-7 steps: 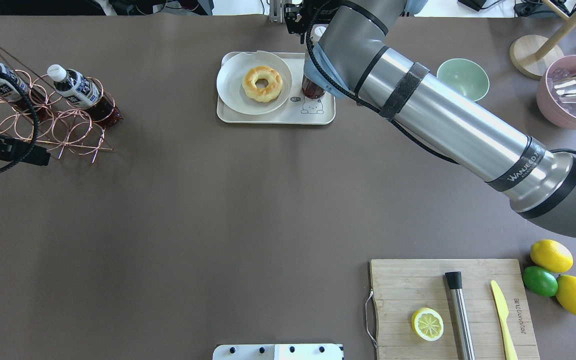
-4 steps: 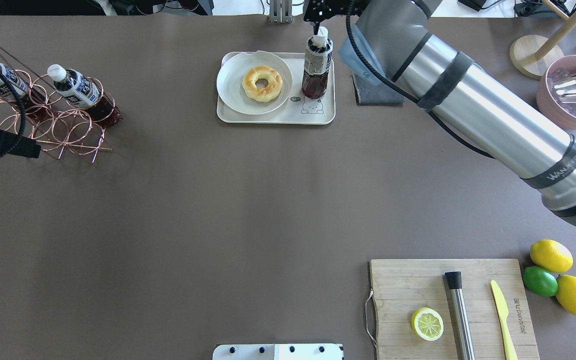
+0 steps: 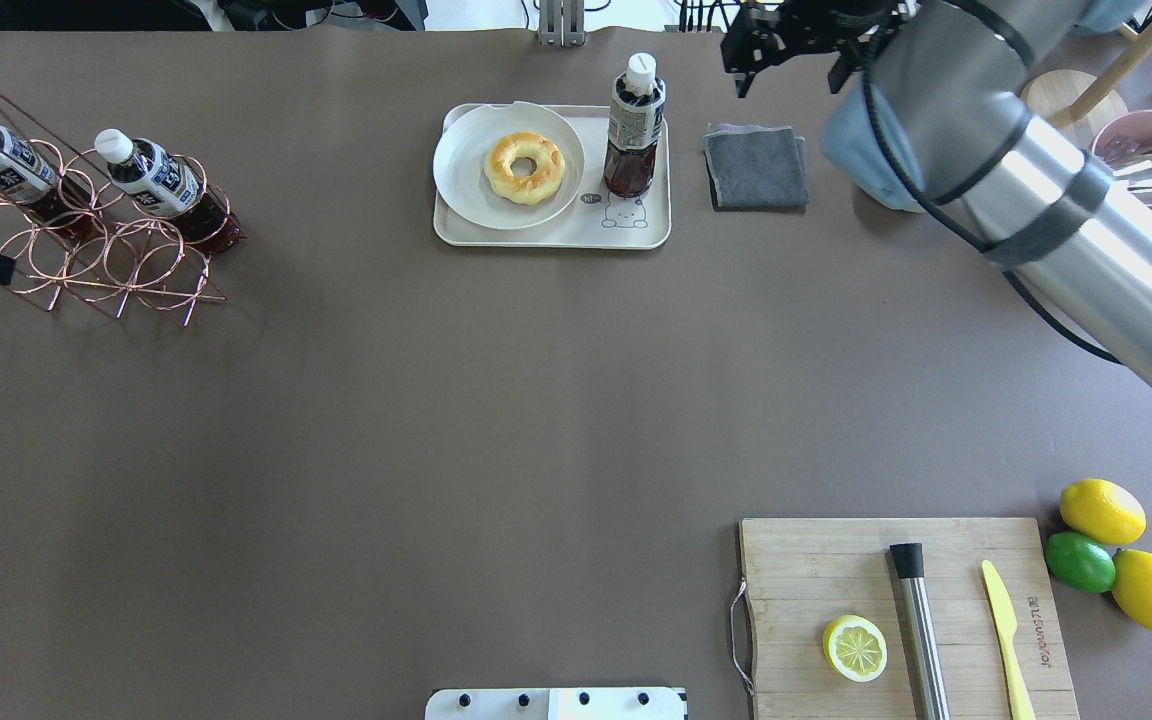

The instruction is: Place tea on tray

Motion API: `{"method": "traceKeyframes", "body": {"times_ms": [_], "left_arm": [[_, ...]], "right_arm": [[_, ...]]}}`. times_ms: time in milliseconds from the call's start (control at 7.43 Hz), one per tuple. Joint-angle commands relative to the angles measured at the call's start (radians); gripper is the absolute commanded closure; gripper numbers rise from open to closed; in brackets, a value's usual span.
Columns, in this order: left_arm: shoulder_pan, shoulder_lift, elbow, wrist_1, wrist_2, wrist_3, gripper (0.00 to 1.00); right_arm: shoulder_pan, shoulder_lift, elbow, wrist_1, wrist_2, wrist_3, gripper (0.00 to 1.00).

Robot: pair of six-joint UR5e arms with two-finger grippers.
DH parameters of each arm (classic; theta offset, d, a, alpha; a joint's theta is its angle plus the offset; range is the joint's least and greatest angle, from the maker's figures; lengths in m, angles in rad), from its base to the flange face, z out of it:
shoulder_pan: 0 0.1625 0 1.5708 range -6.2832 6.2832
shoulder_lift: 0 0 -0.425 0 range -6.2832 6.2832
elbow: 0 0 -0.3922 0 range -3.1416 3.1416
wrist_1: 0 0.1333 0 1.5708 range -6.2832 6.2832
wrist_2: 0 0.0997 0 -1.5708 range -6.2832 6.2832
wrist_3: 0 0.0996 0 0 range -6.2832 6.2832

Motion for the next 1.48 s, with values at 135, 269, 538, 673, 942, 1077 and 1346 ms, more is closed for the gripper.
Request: {"method": "traceKeyframes", "body": {"times_ms": [135, 269, 538, 673, 942, 1077, 1346], "left_arm": [[-0.259, 0.117, 0.172, 0.002, -0.064, 0.454, 0.03], [-0.274, 0.132, 0.244, -0.010, -0.065, 0.568, 0.03], [-0.312, 0.173, 0.300, -0.012, -0.065, 0.588, 0.03], [-0.356, 0.186, 0.317, -0.009, -0.061, 0.589, 0.03], [-0.404, 0.207, 0.322, -0.010, -0.056, 0.578, 0.03], [-0.406, 0.209, 0.325, -0.010, -0.055, 0.578, 0.03], [-0.407, 0.210, 0.328, -0.010, -0.059, 0.574, 0.03]], "right_arm": [[0.268, -0.371, 0.084, -0.014, 0.092, -0.552, 0.00], [0.324, -0.423, 0.077, -0.028, 0.101, -0.672, 0.00], [0.428, -0.462, 0.074, -0.104, 0.100, -0.823, 0.00], [0.448, -0.467, 0.084, -0.146, 0.095, -0.842, 0.00], [0.446, -0.487, 0.071, -0.152, 0.042, -0.841, 0.00], [0.445, -0.485, 0.028, -0.151, 0.053, -0.841, 0.00], [0.449, -0.488, -0.017, -0.137, 0.026, -0.845, 0.00]]}}
